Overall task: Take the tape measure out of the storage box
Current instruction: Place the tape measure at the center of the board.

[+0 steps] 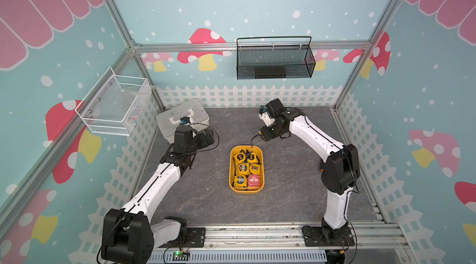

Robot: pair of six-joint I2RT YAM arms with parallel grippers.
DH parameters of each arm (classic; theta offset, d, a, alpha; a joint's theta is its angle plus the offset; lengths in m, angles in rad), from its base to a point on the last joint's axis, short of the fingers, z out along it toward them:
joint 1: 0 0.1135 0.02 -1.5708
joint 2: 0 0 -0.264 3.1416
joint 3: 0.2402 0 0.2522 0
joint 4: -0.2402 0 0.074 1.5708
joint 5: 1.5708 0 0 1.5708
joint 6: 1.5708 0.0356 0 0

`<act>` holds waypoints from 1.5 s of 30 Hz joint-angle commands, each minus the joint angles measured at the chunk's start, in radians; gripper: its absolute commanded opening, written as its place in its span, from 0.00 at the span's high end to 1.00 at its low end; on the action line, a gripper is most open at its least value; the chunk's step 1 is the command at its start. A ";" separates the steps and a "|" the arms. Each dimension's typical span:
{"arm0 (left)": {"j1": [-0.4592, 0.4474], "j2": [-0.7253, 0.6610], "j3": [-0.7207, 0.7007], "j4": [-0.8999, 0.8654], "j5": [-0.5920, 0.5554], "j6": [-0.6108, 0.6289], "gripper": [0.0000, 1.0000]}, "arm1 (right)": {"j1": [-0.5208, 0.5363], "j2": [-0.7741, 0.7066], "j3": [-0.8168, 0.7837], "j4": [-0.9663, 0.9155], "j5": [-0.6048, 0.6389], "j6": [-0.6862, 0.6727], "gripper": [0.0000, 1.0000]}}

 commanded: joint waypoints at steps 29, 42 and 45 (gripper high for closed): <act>-0.105 0.132 -0.021 0.085 0.108 -0.056 0.01 | -0.290 0.041 -0.390 0.164 0.025 0.031 0.55; -0.141 0.191 0.035 0.054 0.133 -0.026 0.03 | -0.300 0.048 -0.445 0.219 0.014 0.048 0.55; -0.148 0.208 0.053 0.038 0.132 -0.017 0.03 | -0.302 0.045 -0.465 0.227 0.013 0.051 0.55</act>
